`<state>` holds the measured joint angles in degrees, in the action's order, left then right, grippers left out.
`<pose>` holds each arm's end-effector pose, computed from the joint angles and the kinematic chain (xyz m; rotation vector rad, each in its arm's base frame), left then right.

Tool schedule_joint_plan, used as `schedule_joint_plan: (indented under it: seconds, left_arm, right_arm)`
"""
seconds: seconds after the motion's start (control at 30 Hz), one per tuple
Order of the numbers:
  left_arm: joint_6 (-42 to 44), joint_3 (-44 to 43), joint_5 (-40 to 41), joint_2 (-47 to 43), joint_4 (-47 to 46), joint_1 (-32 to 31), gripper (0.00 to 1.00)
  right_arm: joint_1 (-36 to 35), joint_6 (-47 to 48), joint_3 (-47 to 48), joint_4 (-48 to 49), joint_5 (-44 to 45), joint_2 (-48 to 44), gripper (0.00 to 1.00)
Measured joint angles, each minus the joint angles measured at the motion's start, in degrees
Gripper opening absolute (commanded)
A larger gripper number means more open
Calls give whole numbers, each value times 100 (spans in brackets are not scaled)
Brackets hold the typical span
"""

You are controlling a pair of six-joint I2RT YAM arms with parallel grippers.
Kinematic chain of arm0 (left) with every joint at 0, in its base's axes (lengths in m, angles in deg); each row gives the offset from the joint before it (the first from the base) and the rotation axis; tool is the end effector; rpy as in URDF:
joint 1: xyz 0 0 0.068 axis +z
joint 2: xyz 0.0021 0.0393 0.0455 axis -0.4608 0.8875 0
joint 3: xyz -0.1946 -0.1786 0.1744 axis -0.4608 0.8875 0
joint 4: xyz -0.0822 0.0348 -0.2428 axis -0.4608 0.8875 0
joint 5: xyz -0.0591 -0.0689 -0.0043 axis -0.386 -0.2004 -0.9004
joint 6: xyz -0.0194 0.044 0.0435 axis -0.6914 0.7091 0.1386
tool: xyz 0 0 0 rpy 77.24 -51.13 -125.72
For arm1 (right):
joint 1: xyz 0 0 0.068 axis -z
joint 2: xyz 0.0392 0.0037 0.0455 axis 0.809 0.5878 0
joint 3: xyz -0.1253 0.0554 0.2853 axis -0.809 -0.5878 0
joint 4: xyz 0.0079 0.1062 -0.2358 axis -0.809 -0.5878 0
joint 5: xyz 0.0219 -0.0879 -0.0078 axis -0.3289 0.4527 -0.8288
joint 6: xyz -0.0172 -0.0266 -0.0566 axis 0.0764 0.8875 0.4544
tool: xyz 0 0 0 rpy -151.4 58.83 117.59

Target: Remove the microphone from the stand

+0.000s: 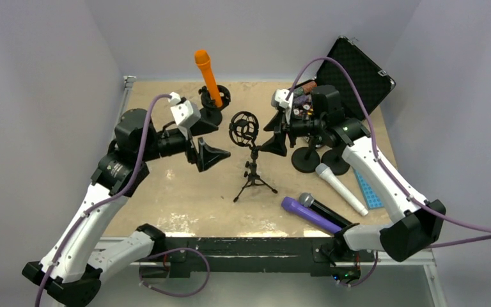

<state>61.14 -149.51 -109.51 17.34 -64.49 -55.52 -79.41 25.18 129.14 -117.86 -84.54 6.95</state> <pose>0.1256 -0.1025 0.4587 0.8852 1.5571 -0.9488 0.2303 0.1516 0.4147 -1.2286 1.6071 0.9425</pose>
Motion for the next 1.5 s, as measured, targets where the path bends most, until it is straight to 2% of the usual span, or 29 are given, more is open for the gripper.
schedule_joint_plan:
  seconds: [0.13, 0.2, 0.33, 0.43, 0.57, 0.77, 1.0, 1.17, 1.5]
  left_arm:
    - [-584, -402, -87, 367, -149, 44, 86]
    - [-890, -527, -42, 564, -256, 76, 81]
    - [-1381, -723, 114, 1029, -507, 136, 57]
    - [-1637, -787, 111, 1375, -741, 144, 45]
    - [-1937, -793, -33, 1786, -953, 151, 24]
    - [-2227, -791, -332, 2039, -986, 260, 0]
    - [-2214, -588, -461, 2116, -901, 350, 0]
    - [-2124, -225, -446, 2120, -887, 367, 0]
    - [-2133, -94, -452, 2076, -1110, 380, 0]
  right_arm:
    - [-116, -72, 136, 85, -107, 258, 66]
    - [-177, -74, 144, 94, -192, 332, 64]
    - [-302, -22, 144, 55, -332, 398, 58]
    - [-398, 59, 140, 13, -385, 400, 46]
    - [-483, 90, 57, 9, -426, 435, 26]
    - [-494, -103, -42, 103, -378, 525, 6]
    - [-540, -85, -221, 146, -254, 632, 0]
    - [-581, -26, -422, 133, -149, 782, 0]
    - [-570, 7, -426, 133, -146, 780, 0]
